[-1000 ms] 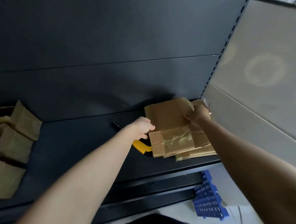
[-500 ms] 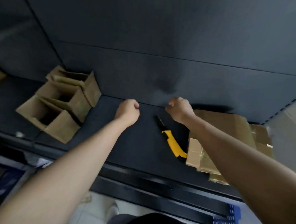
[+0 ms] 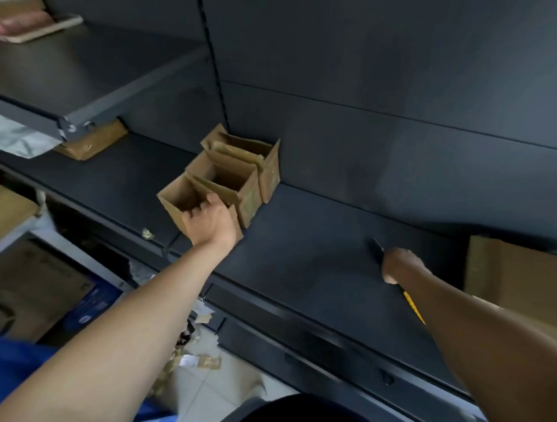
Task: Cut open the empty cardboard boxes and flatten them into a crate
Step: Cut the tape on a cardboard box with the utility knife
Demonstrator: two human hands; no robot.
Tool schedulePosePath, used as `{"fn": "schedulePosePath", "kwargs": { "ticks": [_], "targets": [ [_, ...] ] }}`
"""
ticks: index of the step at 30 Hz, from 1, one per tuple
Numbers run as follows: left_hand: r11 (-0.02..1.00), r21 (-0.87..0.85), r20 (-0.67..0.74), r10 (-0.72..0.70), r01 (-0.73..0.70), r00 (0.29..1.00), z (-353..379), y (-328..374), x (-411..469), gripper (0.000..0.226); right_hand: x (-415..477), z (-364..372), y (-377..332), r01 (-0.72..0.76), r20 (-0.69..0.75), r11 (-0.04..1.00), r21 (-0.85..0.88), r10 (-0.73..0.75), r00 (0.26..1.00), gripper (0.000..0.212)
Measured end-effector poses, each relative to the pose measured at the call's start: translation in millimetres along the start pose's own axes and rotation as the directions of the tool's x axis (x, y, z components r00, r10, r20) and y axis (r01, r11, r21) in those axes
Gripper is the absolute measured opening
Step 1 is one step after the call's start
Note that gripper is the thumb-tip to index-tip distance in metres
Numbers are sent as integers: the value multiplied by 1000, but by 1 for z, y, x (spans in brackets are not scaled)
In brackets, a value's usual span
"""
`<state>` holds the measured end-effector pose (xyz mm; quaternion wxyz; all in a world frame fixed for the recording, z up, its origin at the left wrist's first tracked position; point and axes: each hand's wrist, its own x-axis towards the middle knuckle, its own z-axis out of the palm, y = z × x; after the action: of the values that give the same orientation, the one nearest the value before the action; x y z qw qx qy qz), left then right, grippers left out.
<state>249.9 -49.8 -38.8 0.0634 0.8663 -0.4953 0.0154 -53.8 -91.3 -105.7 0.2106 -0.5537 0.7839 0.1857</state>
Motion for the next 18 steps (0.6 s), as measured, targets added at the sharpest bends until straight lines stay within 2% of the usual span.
{"fn": "schedulePosePath", "kwargs": {
  "ticks": [3, 5, 8, 11, 14, 16, 18],
  "targets": [
    [998, 53, 29, 39, -40, 999, 0, -7, 1, 22, -5, 0, -11, 23, -56, 1000, 16, -22, 998, 44],
    [998, 14, 44, 53, -54, 998, -11, -4, 2, 20, -9, -7, -25, 111, -85, 991, 70, -105, 991, 38],
    [992, -117, 78, 63, -54, 995, -41, 3, 6, 14, -15, -27, -53, 266, -86, 915, 303, -251, 964, 29],
    [937, -350, 201, 68, 7, 977, -69, 12, 17, 16, -24, -48, -75, 295, -92, 747, 596, -301, 949, 12],
    [761, -628, 361, 100, 163, 927, -84, 23, 25, 31, -27, -64, -80, 174, -18, 500, 848, -302, 953, 9],
    [541, -760, 497, 126, 361, 858, -84, 27, 26, 40, -29, -74, -73, 87, 66, 407, 909, -348, 935, 23],
    [307, -779, 614, 198, 547, 764, -76, 29, 28, 30, -30, -82, -58, -5, 160, 346, 938, -423, 892, 48]
  ]
}}
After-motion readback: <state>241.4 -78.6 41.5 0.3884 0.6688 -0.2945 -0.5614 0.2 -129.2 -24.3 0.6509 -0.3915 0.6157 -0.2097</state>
